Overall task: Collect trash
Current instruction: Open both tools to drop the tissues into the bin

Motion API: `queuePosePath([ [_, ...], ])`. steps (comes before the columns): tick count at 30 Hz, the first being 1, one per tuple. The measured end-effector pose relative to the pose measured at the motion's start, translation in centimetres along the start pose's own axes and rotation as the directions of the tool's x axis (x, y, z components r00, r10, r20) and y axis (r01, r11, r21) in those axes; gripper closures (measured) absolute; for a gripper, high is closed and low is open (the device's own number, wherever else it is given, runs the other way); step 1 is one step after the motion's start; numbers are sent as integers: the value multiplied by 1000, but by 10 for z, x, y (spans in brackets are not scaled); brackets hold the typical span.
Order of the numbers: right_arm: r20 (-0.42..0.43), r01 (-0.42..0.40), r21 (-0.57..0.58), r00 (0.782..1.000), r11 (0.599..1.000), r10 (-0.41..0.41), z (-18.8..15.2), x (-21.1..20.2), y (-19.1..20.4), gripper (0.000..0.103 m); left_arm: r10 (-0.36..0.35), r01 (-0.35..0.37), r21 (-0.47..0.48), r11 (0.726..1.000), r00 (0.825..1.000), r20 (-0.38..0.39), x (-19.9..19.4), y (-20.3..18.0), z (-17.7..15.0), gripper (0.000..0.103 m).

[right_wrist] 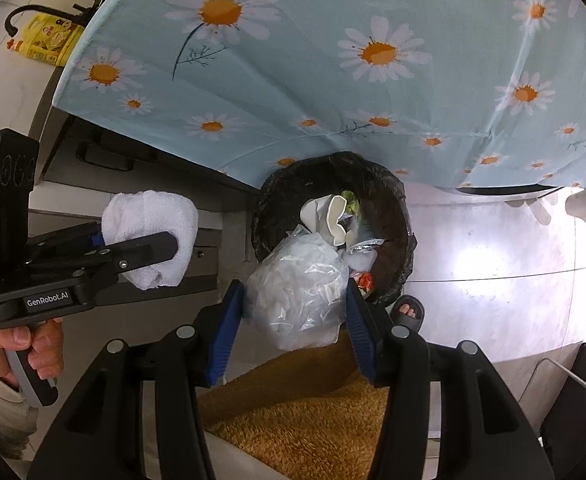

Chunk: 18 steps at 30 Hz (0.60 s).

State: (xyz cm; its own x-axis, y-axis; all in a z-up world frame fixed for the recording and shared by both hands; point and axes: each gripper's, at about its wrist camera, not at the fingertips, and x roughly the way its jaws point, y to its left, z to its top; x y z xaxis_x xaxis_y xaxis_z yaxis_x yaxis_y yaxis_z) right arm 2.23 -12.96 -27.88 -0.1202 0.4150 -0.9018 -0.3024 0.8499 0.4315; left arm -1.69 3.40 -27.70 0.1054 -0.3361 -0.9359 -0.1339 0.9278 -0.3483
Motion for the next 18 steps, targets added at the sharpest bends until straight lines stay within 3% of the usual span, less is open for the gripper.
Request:
queuePosePath([
  [1,1,-2,5,1000,1000,2,0,1,-1,49,16,-16,6,1000,1000,-5,1,-1,2,48],
  [3,3,-25,31,1000,999,25,0,1,-6,39,32,-32,12,999,999,0,0,-1,5,47],
  [5,5,-32,40,999,999,32,1,1,-7,39,35,-35,9,999,999,-4,1,-1,7,39],
  [10,18,-23,55,1000,998,22,1,-4,-11,39,48,-48,-5,999,999,-15,4,3,13,31],
  [18,43,-9,64,999,998,6,-2,-14,-12,39,55,-55,-3,998,998,3,-3,2,17,28],
])
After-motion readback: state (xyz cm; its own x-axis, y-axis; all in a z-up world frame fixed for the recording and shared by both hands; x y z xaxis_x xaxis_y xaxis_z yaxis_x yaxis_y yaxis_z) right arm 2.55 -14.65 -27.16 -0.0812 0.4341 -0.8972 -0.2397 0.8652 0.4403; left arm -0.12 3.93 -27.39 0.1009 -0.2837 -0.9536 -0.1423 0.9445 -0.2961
